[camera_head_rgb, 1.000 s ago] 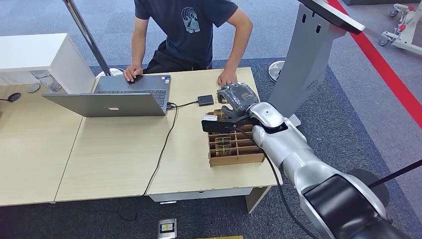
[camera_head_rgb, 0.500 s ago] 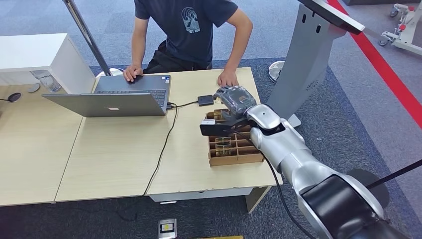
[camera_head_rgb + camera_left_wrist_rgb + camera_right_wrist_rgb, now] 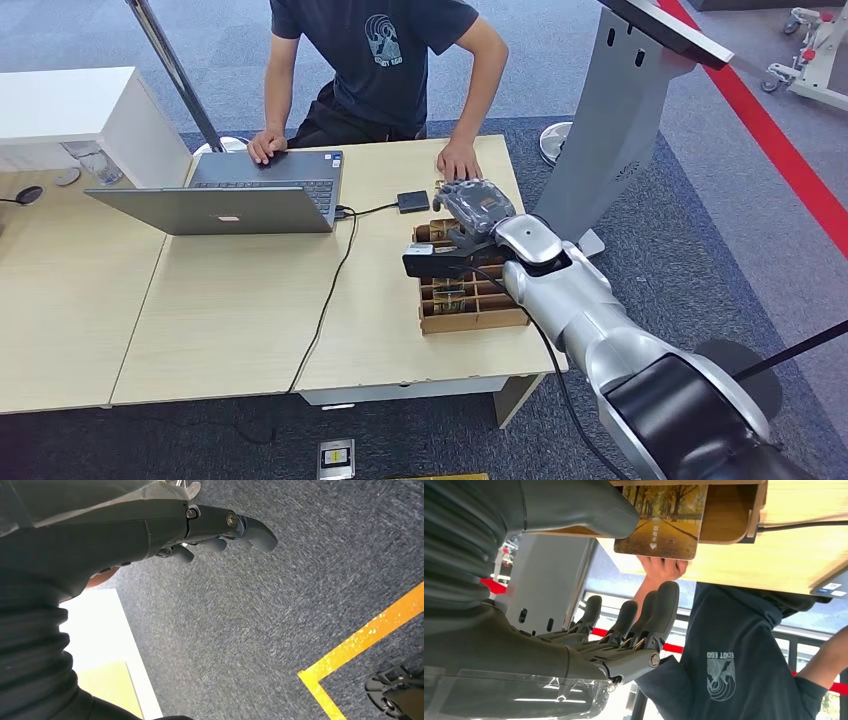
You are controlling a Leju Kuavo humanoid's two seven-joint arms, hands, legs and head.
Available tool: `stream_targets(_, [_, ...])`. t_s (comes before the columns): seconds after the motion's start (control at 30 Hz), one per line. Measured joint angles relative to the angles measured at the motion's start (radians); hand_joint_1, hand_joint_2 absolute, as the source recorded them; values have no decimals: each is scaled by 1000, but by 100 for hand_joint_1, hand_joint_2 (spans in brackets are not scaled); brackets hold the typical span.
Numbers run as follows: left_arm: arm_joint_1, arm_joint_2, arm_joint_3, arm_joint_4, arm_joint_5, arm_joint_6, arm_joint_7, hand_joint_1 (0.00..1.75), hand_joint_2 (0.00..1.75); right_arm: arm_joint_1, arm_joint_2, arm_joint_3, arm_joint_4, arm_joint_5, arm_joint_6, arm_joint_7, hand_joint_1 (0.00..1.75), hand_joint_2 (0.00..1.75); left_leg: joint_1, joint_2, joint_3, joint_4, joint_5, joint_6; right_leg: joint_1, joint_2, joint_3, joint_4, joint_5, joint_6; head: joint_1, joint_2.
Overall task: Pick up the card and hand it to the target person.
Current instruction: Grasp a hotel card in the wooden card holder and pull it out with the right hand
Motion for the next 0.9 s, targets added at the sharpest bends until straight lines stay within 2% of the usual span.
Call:
stream_targets(0.37, [0,-4,0,0,-11,-3,2,0,175,0,-2,0,10,16,19,24,77,175,0,0,0,0,0,0,0,0,0,0,0,0,0,0])
stream_targets(0.77, [-1,-5,0,0,-23,-4,1,0,175,0,-4,1,19,16,21,30,96,175,0,0,0,0,0,0,0,0,0,0,0,0,0,0])
stream_targets(0.9, [-1,-5,0,0,-22,-4,1,0,175,1,-5,1,23,17,20,28,96,175,0,0,0,0,0,0,0,0,0,0,0,0,0,0])
